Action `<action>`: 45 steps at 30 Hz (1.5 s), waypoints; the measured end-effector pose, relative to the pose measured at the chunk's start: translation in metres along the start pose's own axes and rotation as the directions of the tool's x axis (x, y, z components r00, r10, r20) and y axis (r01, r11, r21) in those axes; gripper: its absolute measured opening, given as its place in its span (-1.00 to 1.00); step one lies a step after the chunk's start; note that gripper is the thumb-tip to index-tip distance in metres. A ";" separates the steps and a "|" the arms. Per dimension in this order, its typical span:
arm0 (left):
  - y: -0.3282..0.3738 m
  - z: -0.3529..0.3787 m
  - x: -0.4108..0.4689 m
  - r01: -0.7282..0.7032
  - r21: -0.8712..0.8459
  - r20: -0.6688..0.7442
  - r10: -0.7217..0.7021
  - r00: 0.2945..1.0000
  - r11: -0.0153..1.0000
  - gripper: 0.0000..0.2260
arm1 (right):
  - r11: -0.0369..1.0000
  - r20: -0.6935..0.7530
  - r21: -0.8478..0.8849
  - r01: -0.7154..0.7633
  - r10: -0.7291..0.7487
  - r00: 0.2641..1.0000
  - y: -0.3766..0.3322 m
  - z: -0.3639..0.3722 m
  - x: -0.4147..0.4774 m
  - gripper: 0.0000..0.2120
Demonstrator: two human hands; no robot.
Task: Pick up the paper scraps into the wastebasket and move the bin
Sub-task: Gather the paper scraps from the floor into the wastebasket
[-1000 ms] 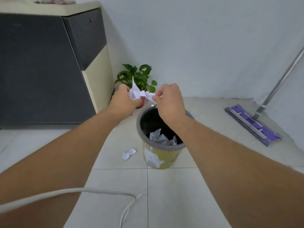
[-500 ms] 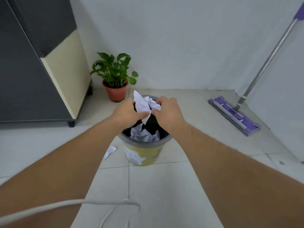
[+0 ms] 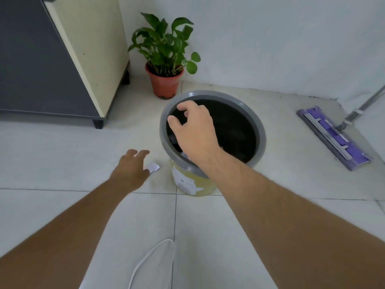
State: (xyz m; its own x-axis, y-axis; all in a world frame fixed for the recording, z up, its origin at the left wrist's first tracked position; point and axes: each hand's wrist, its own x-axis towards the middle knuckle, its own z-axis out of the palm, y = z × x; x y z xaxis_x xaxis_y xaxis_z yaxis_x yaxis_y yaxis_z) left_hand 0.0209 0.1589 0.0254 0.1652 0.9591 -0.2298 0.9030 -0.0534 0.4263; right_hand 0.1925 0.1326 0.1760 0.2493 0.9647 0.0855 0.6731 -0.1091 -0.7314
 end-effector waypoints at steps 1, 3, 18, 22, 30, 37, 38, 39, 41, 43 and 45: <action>-0.003 0.016 0.000 -0.030 0.080 0.068 0.025 0.997 0.996 -0.41 | 1.000 -0.008 0.017 -0.006 0.006 1.000 0.004 0.000 0.001 -0.65; -0.007 0.043 0.001 -0.068 0.201 0.183 0.031 0.983 0.977 -0.32 | 0.999 -0.025 0.032 -0.015 0.015 1.000 0.014 -0.004 0.003 -0.66; -0.078 0.033 -0.001 -0.023 0.086 0.073 0.017 0.997 0.996 -0.89 | 0.995 -0.085 0.046 -0.088 0.092 0.992 0.044 -0.030 0.008 -0.71; -0.073 -0.032 -0.007 0.009 -0.039 -0.026 -0.010 1.000 0.999 -0.89 | 0.995 -0.108 0.013 -0.098 0.099 0.989 0.043 -0.034 0.010 -0.70; 0.076 -0.142 -0.016 -0.149 -0.553 -0.162 0.070 0.984 0.820 -0.82 | 0.983 -0.176 0.059 -0.175 0.183 0.967 0.030 -0.064 -0.004 -0.71; 0.171 -0.149 -0.038 -0.291 -0.518 -0.161 0.243 0.957 0.805 -0.78 | 0.985 -0.198 0.031 -0.168 0.171 0.965 0.014 -0.120 -0.014 -0.68; 0.175 -0.148 -0.040 -0.297 -0.511 -0.155 0.253 0.955 0.807 -0.77 | 0.986 -0.204 0.033 -0.166 0.169 0.964 0.014 -0.126 -0.014 -0.68; 0.179 -0.146 -0.040 -0.300 -0.508 -0.151 0.260 0.954 0.807 -0.76 | 0.986 -0.212 0.030 -0.165 0.167 0.963 0.013 -0.132 -0.016 -0.68; 0.183 -0.143 -0.041 -0.304 -0.491 -0.150 0.264 0.953 0.816 -0.74 | 0.987 -0.224 0.020 -0.159 0.160 0.962 0.015 -0.139 -0.020 -0.68; 0.185 -0.141 -0.040 -0.306 -0.454 -0.142 0.272 0.952 0.837 -0.69 | 0.987 -0.222 0.012 -0.161 0.159 0.962 0.019 -0.142 -0.023 -0.68; 0.185 -0.139 -0.038 -0.305 -0.426 -0.093 0.294 0.951 0.852 -0.51 | 0.986 -0.220 0.005 -0.169 0.166 0.961 0.023 -0.142 -0.025 -0.68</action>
State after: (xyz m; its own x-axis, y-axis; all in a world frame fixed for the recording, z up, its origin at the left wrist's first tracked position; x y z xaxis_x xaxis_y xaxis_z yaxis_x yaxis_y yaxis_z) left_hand 0.1263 0.1515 0.2346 0.3856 0.9226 -0.0123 0.5498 -0.2190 0.8061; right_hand 0.3005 0.0722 0.2531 0.5040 0.8567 0.1096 0.6182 -0.2692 -0.7385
